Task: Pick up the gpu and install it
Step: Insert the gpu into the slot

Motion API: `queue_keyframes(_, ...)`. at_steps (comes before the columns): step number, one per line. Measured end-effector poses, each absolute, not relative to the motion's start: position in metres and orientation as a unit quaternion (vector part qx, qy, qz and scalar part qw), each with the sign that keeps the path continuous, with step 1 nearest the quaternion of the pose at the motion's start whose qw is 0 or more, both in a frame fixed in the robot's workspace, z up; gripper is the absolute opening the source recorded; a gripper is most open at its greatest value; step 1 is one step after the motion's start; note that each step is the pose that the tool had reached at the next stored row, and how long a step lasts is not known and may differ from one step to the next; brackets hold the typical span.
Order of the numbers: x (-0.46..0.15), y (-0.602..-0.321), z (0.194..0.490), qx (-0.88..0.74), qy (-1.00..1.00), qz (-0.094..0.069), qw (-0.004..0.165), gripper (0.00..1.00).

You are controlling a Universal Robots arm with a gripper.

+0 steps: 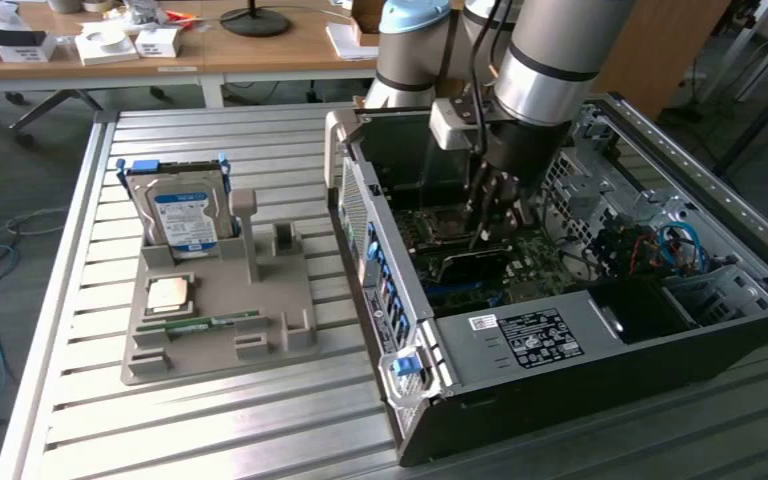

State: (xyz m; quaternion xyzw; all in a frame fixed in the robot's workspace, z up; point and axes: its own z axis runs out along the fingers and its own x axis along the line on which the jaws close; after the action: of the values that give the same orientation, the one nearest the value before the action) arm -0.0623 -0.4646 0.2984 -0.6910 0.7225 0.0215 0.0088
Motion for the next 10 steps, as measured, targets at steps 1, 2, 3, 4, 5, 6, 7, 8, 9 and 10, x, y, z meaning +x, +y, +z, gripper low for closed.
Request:
queue_keyframes(1,-0.0623,-0.4646,0.2993,-0.691,0.723,0.022,0.009,0.34)
queue_keyframes(2,-0.0623,-0.4645,0.3001,-0.691,0.723,0.022,0.009,0.34)
queue_keyframes(3,-0.0623,-0.4646,0.3009,-0.691,0.722,0.022,0.009,0.34)
queue_keyframes(4,-0.0623,-0.4646,0.3017,-0.691,0.722,0.022,0.009,0.34)
queue_keyframes(5,-0.0623,-0.4646,0.3025,-0.691,0.722,0.022,0.009,0.34)
queue_keyframes(6,-0.0623,-0.4646,0.3031,-0.691,0.722,0.022,0.009,0.34)
queue_keyframes(7,-0.0623,-0.4646,0.3036,-0.691,0.722,0.022,0.009,0.34)
queue_keyframes(8,-0.0623,-0.4645,0.3043,-0.691,0.722,0.022,0.009,0.34)
queue_keyframes(9,-0.0623,-0.4645,0.3052,-0.691,0.722,0.022,0.009,0.34)
queue_keyframes(10,-0.0623,-0.4645,0.3062,-0.691,0.722,0.022,0.009,0.34)
